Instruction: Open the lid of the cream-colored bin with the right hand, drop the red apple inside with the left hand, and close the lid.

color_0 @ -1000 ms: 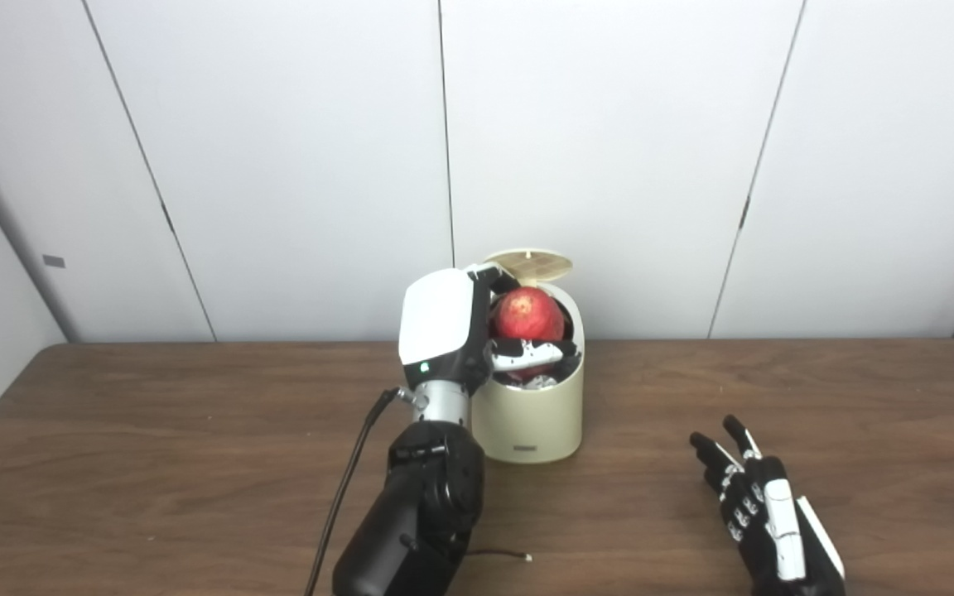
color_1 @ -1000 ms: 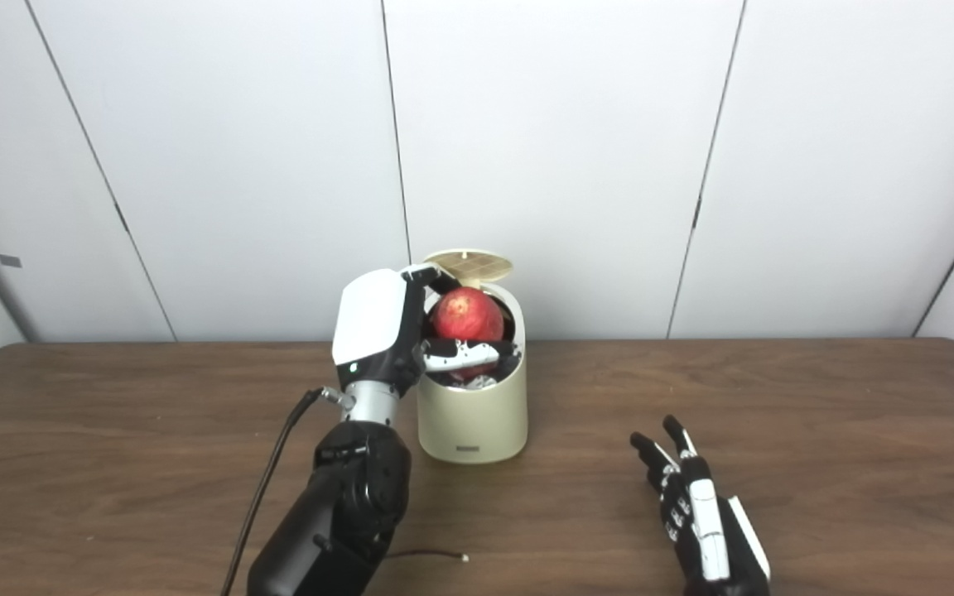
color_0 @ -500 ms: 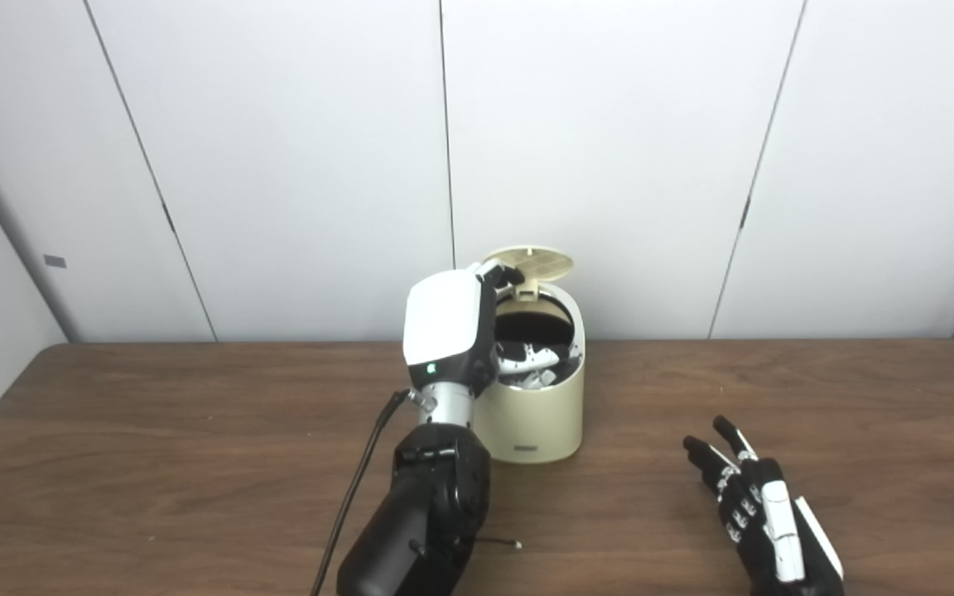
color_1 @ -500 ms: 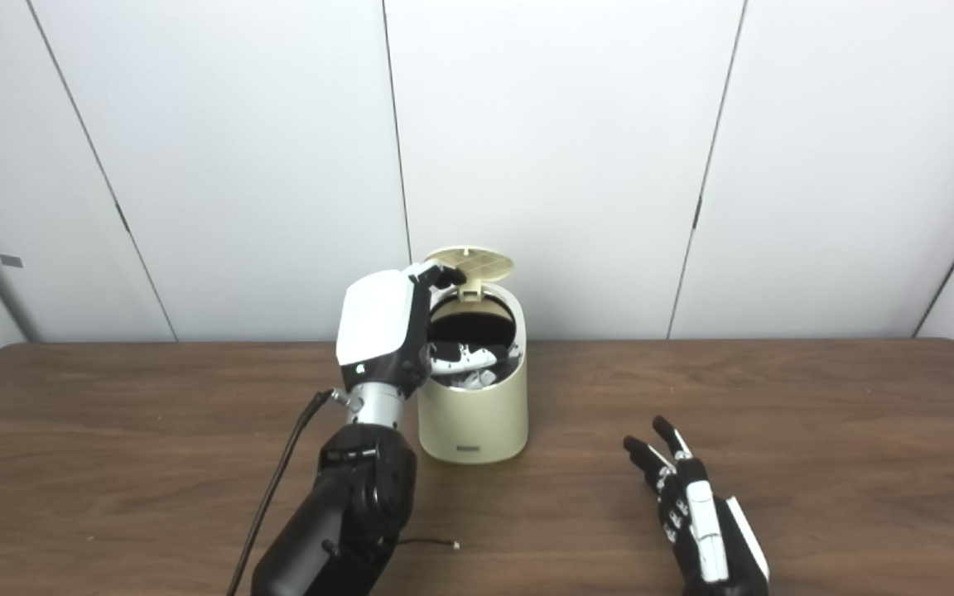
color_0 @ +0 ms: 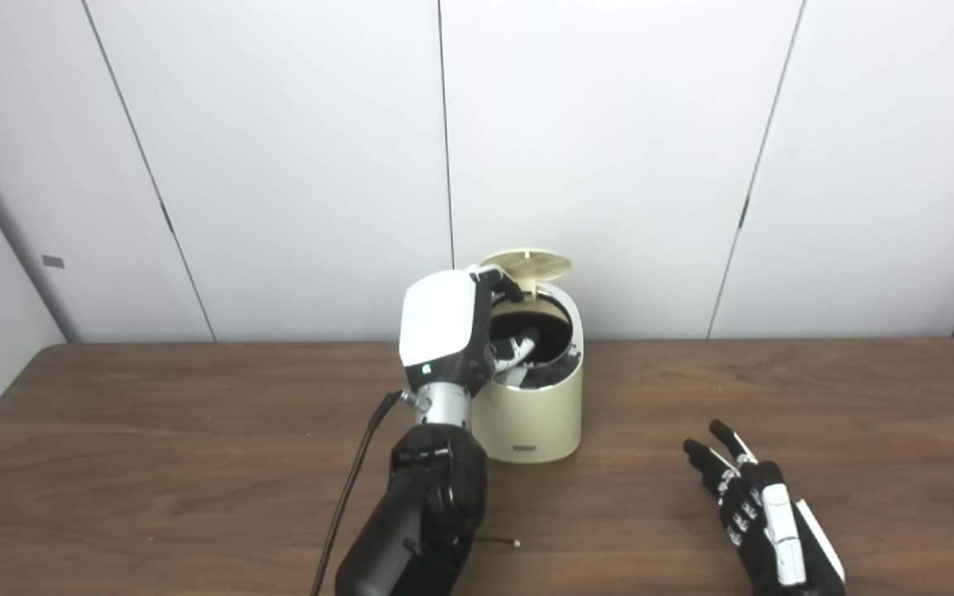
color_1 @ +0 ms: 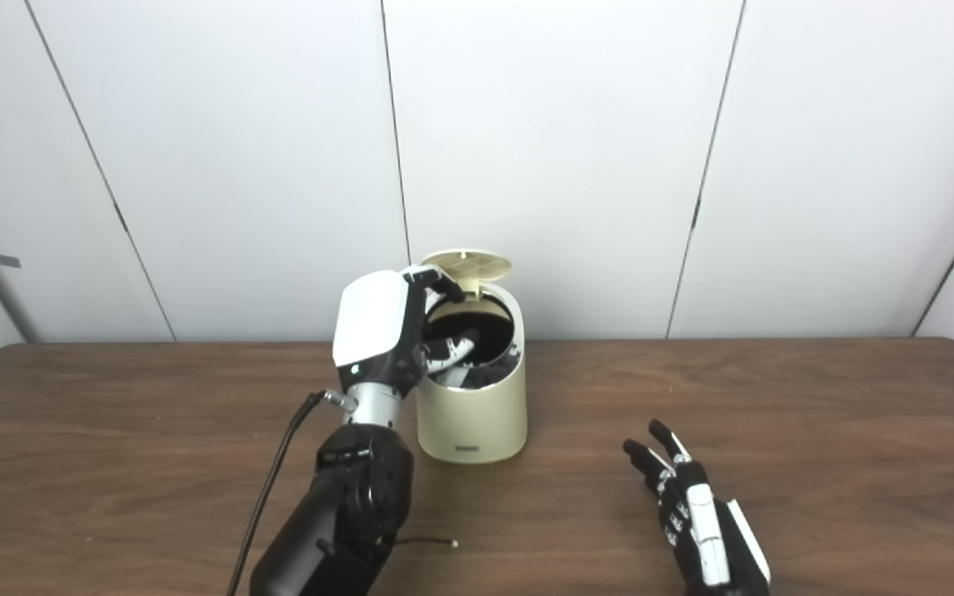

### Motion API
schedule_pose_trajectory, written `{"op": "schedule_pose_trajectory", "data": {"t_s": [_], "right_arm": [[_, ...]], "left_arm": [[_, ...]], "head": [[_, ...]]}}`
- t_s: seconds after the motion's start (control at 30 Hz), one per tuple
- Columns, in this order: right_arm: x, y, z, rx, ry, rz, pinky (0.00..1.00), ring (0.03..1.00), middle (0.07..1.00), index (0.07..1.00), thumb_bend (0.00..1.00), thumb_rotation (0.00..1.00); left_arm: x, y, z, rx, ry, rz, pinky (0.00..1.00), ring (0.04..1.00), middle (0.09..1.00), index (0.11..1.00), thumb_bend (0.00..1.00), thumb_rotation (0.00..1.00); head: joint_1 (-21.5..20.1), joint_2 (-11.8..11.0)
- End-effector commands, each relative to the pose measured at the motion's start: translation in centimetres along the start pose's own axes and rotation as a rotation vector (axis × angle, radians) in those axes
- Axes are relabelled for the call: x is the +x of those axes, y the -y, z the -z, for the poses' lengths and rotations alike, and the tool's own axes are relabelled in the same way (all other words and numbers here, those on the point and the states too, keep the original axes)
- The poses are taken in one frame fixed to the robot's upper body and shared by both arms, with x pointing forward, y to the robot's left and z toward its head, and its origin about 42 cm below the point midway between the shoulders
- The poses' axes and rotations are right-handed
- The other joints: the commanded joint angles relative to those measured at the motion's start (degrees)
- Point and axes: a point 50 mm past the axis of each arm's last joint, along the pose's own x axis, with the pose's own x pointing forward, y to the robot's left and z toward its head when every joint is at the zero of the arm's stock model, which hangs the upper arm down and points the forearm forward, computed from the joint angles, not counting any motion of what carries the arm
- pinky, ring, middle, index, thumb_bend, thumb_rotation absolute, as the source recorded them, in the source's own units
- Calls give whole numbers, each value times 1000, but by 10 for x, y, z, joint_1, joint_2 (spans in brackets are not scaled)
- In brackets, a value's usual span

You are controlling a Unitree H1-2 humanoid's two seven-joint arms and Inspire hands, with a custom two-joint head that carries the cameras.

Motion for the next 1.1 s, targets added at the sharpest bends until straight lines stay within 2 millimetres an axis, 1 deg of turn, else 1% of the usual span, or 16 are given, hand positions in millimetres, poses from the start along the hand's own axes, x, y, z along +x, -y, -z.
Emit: {"op": "schedule_pose_trajectory", "data": {"t_s": [0.0,0.07,0.13,0.23,0.3,0.43,0.6,0.8,0.97,1.07], "right_arm": [[-5,3,2,-10,-5,0,1000,930,857,928,596,986],[-6,2,3,-13,-7,2,1000,931,856,930,588,996],[-6,2,3,-12,-6,-1,1000,931,854,931,583,996],[-6,2,3,-13,-11,-1,1000,932,856,934,571,994],[-6,2,3,-7,-13,-4,1000,932,855,931,577,994],[-5,2,3,-14,-14,-12,1000,932,850,927,600,989],[-5,1,3,-27,-7,-23,1000,927,837,921,592,995],[-4,1,2,-19,-9,-21,1000,938,843,929,583,994],[-4,2,1,-27,-10,-15,1000,934,848,929,578,999],[-4,3,0,-25,-10,-7,1000,935,858,929,575,1000]], "left_arm": [[3,-8,2,-23,7,-33,311,449,588,475,467,0],[2,-11,3,-45,21,-51,324,443,568,458,469,0],[1,-14,4,-65,35,-72,343,432,558,466,471,0],[1,-21,3,-103,55,-104,346,422,545,481,472,0],[1,-25,2,-126,66,-124,338,410,505,499,474,0],[2,-33,1,-197,53,-142,399,434,506,482,479,0],[0,-41,1,-303,36,-160,355,443,528,473,476,0],[-4,-54,1,-465,35,-199,336,438,546,486,472,0],[-8,-63,6,-559,23,-232,336,441,530,473,474,0],[-14,-69,13,-585,-3,-231,345,441,517,467,476,0]], "head": [[-1,0],[-3,0],[-3,1],[-3,1],[-3,1],[-4,4],[-3,4],[-3,7],[-1,7],[-1,9]]}}
